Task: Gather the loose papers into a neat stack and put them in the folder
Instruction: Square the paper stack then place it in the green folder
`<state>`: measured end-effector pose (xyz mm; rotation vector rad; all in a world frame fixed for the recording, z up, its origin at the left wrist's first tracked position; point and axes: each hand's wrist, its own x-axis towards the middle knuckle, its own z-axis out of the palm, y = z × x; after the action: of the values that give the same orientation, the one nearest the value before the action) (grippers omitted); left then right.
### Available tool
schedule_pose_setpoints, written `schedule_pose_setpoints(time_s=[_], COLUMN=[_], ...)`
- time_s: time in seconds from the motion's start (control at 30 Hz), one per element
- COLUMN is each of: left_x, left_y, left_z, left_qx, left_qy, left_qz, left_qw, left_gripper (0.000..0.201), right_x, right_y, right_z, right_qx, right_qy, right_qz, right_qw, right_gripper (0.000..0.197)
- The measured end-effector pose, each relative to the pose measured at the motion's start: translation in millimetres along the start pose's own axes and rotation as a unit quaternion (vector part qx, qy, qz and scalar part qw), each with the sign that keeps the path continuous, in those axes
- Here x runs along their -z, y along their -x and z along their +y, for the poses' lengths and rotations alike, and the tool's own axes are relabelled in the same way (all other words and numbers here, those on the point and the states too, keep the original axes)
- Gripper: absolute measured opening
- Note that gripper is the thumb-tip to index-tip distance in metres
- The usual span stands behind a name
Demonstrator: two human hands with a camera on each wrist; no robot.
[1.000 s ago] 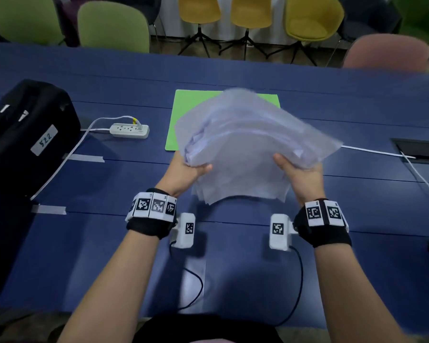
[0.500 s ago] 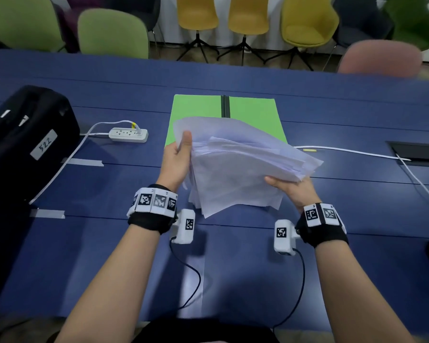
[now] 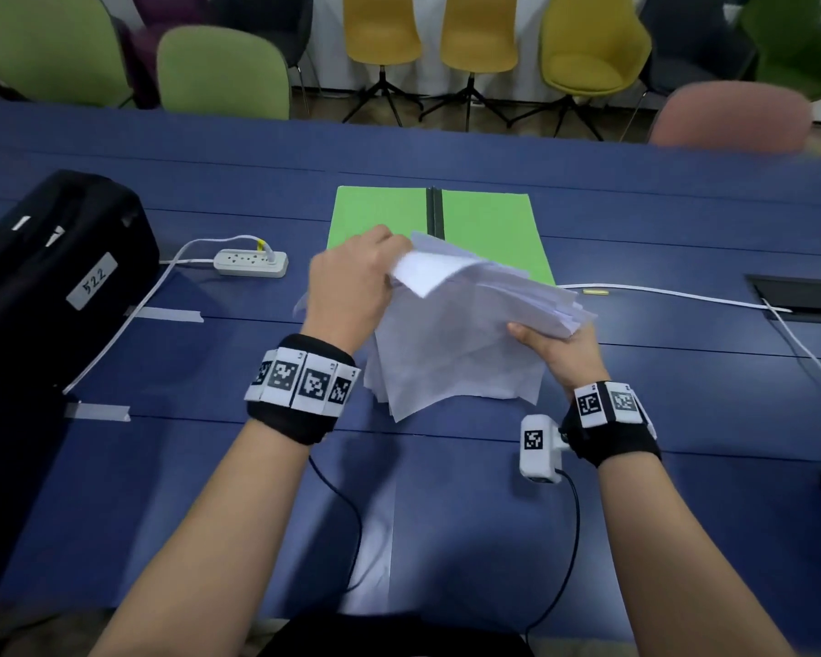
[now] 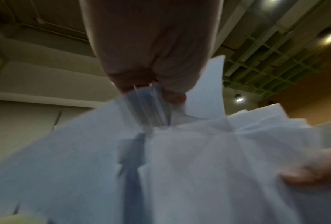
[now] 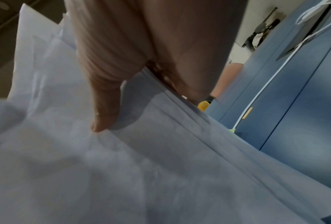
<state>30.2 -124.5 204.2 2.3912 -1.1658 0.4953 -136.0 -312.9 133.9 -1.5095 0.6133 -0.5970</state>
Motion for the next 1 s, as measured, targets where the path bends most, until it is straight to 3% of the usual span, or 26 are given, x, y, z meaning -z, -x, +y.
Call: schedule_pose_setpoints(time_s=[0.1, 0.17, 0.2, 0.23, 0.3, 0.37, 0.43, 0.5, 0.53, 0.6, 0.67, 0.73, 0.8, 0.87, 0.93, 1.0], left_x=[-8.2, -13.1, -15.9, -18.3, -17.8, -21.0, -31.2, -39.8, -42.2, -42.3, -38.2, -29.2, -18.8, -7.9, -9.1, -20.6], left_y=[3.4, 6.1, 6.5, 7.2, 10.0, 16.3, 27.9, 39.6, 44.5, 50.7, 50.5, 43.8, 34.2, 27.5, 28.1, 35.5], left_z=[22.8, 33.7, 35.6, 34.9, 24.6, 2.4, -24.2, -43.0, -48.3, -49.4, -39.9, -26.8, -14.6, -4.9, 0.1, -0.1], left_qx=[-0.075, -0.098, -0.108, -0.103, -0.042, 0.075, 0.211, 0.301, 0.318, 0.302, 0.281, 0.275, 0.253, 0.204, 0.178, 0.217], left_qy=[0.111, 0.175, 0.199, 0.209, 0.217, 0.252, 0.334, 0.468, 0.520, 0.573, 0.591, 0.588, 0.576, 0.566, 0.558, 0.563], left_qz=[-0.074, -0.069, -0.057, -0.049, -0.044, -0.038, -0.062, -0.090, -0.103, -0.133, -0.136, -0.073, 0.000, 0.031, 0.027, -0.009], left_qw=[0.988, 0.977, 0.972, 0.971, 0.974, 0.964, 0.916, 0.826, 0.786, 0.750, 0.744, 0.758, 0.777, 0.799, 0.810, 0.797], left_gripper=[0.037, 0.029, 0.032, 0.052, 0.099, 0.130, 0.144, 0.138, 0.123, 0.083, 0.053, 0.034, 0.031, 0.034, 0.039, 0.039], right_x=[-3.6, -5.3, -5.3, -4.8, -3.5, 0.4, 4.8, 5.9, 5.0, 0.5, -6.7, -11.8, -14.6, -15.4, -16.2, -17.4], right_y=[0.5, 2.5, 3.4, 4.2, 6.4, 8.9, 11.2, 12.5, 12.5, 11.8, 11.6, 11.9, 12.4, 14.4, 16.8, 17.8], right_z=[-1.8, -2.3, -1.7, -1.2, -1.6, -2.2, -7.1, -17.6, -23.3, -35.3, -48.3, -59.9, -67.7, -67.1, -55.8, -35.9], right_qx=[0.005, 0.009, 0.015, 0.022, 0.031, 0.027, 0.029, 0.039, 0.043, 0.051, 0.064, 0.093, 0.130, 0.148, 0.135, 0.094], right_qy=[0.010, 0.018, 0.022, 0.022, 0.022, 0.015, 0.015, 0.014, 0.009, -0.005, -0.022, -0.036, -0.055, -0.090, -0.109, -0.087], right_qz=[-0.005, 0.004, 0.011, 0.018, 0.028, 0.030, 0.017, -0.007, -0.019, -0.039, -0.040, -0.007, 0.034, 0.061, 0.069, 0.063], right_qw=[1.000, 1.000, 1.000, 0.999, 0.999, 0.999, 0.999, 0.999, 0.999, 0.998, 0.997, 0.995, 0.989, 0.983, 0.982, 0.990], right_gripper=[0.031, 0.032, 0.032, 0.030, 0.027, 0.028, 0.031, 0.035, 0.035, 0.034, 0.032, 0.032, 0.033, 0.034, 0.036, 0.035])
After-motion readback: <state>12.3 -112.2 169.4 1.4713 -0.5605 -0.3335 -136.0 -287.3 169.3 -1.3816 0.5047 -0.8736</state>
